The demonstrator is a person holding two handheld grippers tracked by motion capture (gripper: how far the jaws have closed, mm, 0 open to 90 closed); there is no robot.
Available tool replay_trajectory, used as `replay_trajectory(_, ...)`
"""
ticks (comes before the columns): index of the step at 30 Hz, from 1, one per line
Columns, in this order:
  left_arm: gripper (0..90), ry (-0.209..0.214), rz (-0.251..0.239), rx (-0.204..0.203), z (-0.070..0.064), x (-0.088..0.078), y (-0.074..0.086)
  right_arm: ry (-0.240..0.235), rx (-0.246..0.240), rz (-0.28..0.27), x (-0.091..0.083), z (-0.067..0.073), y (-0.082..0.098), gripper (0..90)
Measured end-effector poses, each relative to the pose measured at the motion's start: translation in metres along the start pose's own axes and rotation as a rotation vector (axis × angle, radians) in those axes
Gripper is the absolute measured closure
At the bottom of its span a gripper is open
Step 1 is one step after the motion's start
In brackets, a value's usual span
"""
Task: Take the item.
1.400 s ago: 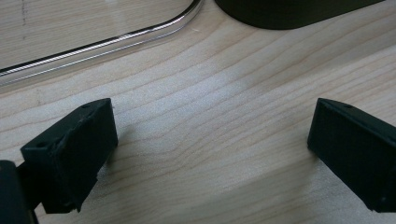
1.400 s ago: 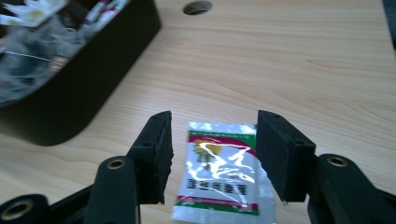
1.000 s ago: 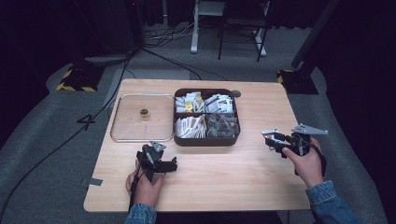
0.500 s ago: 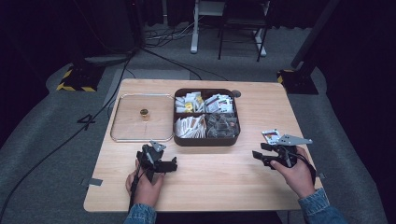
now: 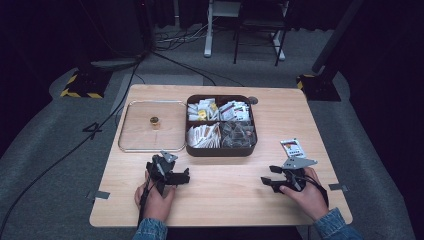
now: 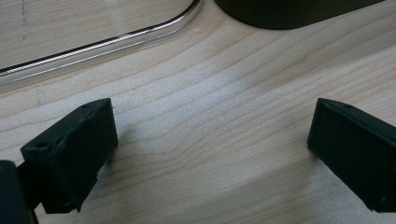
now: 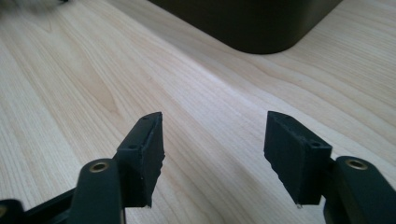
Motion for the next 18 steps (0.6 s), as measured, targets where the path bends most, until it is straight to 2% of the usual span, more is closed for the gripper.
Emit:
replay_trajectory(5,1.9,0.000,0.000,0.000,0.000,0.000,0.000,0.011,-0.046,0.037,0.011,0.007,0.008,30.4)
replay_trajectory(8,1.9,0.000,0.000,0.000,0.000,0.000,0.000,0.022,-0.053,0.095,0.016,0.010,0.015,21.2)
replay_trajectory(9,1.9,0.000,0.000,0.000,0.000,0.000,0.000,0.031,-0.072,0.096,0.018,0.010,0.015,15.3)
replay_trajectory(12,1.9,0.000,0.000,0.000,0.000,0.000,0.000,0.026,-0.076,0.063,0.025,0.012,0.013,3.8)
replay_trajectory(18,1.9,0.000,0.000,0.000,0.000,0.000,0.000,0.016,-0.094,0.076,0.027,0.014,0.014,0.0)
Point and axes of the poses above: each handheld gripper's, and its own axes: x roughly forward along the jaws, y roughly out of its underside, z roughly to its left, the point moved 10 cm from there along x, roughly forward along the jaws, and after that the axes turned 12 degrees about z, right-handed, at the moved point
